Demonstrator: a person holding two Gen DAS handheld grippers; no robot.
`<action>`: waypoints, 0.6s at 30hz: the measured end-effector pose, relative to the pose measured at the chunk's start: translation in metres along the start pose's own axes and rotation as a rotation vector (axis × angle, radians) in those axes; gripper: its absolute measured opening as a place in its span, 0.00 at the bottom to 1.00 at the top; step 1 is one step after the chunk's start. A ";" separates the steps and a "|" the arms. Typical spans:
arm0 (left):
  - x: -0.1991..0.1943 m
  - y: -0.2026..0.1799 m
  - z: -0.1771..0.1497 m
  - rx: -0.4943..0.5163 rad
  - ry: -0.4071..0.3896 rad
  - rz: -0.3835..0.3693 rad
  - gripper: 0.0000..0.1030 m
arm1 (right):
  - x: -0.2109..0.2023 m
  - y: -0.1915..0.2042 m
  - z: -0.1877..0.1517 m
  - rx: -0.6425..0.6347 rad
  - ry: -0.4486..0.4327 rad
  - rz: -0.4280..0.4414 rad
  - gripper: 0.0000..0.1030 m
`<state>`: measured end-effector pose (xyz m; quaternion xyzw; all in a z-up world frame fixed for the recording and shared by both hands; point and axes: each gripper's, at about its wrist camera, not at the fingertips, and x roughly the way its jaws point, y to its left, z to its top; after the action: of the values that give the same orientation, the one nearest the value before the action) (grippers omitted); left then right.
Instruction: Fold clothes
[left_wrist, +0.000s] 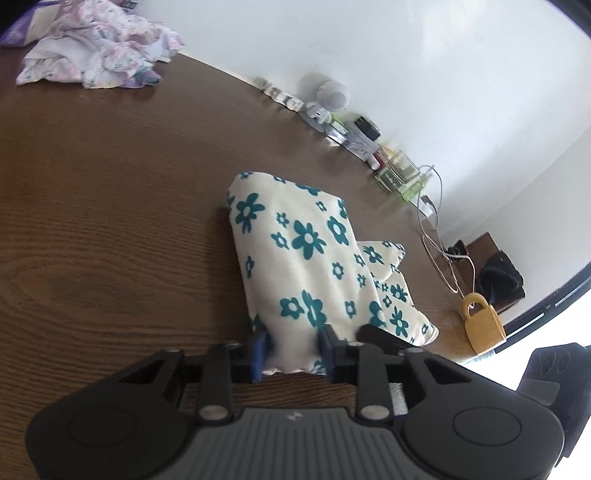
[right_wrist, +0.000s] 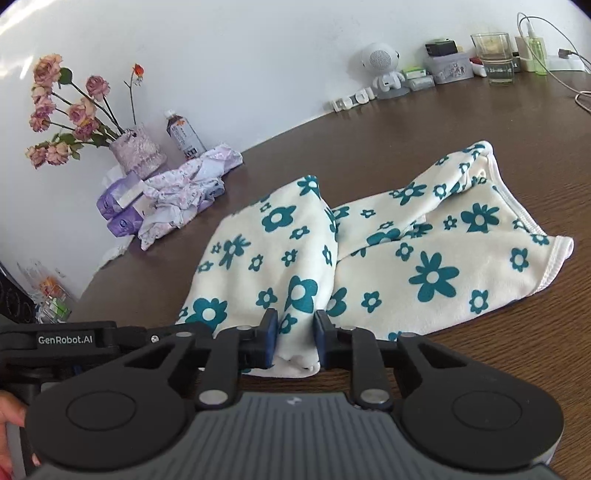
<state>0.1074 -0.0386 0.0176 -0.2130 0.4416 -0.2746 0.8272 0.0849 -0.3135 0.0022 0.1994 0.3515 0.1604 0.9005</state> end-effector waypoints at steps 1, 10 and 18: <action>-0.003 0.002 0.000 -0.013 -0.006 0.005 0.44 | -0.004 -0.002 0.000 0.006 -0.005 0.009 0.25; -0.001 0.004 0.002 -0.012 -0.001 -0.036 0.41 | -0.004 -0.009 0.000 0.032 -0.007 0.032 0.24; -0.014 0.002 0.007 0.075 0.006 -0.041 0.44 | -0.032 -0.001 -0.010 -0.249 0.051 -0.001 0.29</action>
<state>0.1076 -0.0269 0.0291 -0.1902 0.4290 -0.3084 0.8274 0.0560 -0.3251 0.0134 0.0816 0.3516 0.2074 0.9092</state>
